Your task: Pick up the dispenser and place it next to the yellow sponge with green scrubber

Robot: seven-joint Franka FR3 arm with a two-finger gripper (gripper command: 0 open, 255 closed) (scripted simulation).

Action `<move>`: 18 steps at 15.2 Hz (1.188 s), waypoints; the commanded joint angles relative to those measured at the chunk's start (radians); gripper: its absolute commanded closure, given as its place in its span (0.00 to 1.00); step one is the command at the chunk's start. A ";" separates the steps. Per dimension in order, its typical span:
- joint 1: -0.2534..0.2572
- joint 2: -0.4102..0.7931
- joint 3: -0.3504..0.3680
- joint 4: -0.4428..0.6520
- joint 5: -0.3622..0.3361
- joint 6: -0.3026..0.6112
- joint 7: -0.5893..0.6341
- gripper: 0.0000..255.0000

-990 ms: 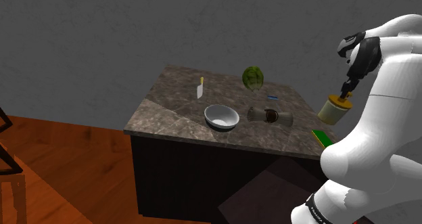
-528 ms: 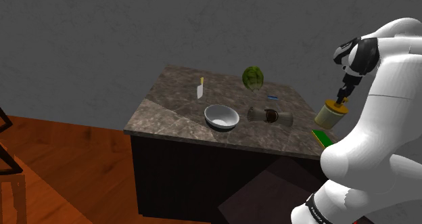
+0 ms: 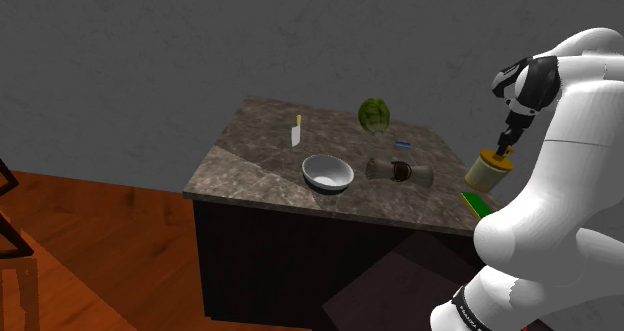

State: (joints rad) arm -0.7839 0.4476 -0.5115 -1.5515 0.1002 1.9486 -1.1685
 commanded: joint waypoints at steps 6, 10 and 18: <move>0.000 -0.001 0.000 0.000 0.000 0.000 0.000 0.00; 0.003 -0.022 -0.005 0.099 -0.012 -0.117 0.008 0.00; 0.003 -0.022 -0.005 0.099 -0.012 -0.117 0.008 0.00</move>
